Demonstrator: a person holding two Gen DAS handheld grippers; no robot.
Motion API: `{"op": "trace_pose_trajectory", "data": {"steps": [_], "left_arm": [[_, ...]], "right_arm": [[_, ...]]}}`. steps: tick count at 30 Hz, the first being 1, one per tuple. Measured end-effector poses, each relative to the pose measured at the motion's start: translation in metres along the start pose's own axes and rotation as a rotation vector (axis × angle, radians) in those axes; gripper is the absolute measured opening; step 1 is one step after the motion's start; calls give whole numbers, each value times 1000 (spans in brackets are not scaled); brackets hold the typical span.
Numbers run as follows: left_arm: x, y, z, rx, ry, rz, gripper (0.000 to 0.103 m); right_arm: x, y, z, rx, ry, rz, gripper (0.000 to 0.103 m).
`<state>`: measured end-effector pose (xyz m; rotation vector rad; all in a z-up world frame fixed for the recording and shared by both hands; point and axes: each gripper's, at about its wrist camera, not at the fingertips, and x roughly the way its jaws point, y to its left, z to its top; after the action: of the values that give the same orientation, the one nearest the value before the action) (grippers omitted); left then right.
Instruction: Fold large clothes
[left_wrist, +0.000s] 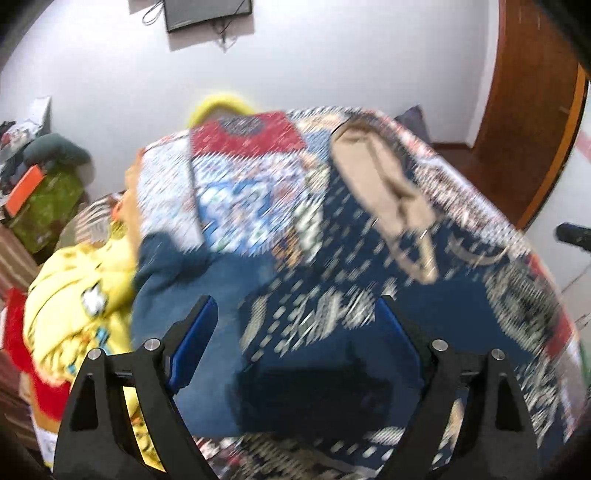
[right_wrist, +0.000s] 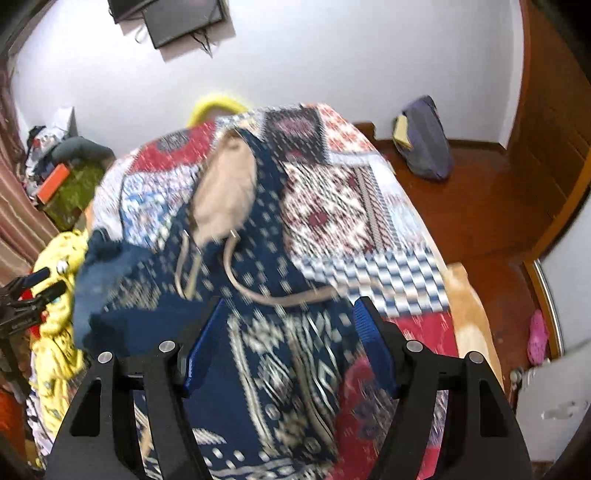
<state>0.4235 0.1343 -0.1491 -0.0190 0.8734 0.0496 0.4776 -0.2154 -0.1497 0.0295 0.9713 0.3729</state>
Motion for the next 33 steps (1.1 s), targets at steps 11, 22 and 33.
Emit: {"op": "trace_pose_trajectory", "data": {"steps": [11, 22, 33], "left_arm": [[87, -31, 55, -59, 30, -107, 87], [200, -38, 73, -190, 158, -178, 70], [226, -55, 74, -60, 134, -19, 12]], "right_arm": [[91, 30, 52, 21, 54, 60, 67], [217, 17, 69, 159, 250, 63, 67], [205, 17, 59, 64, 222, 68, 11]]}}
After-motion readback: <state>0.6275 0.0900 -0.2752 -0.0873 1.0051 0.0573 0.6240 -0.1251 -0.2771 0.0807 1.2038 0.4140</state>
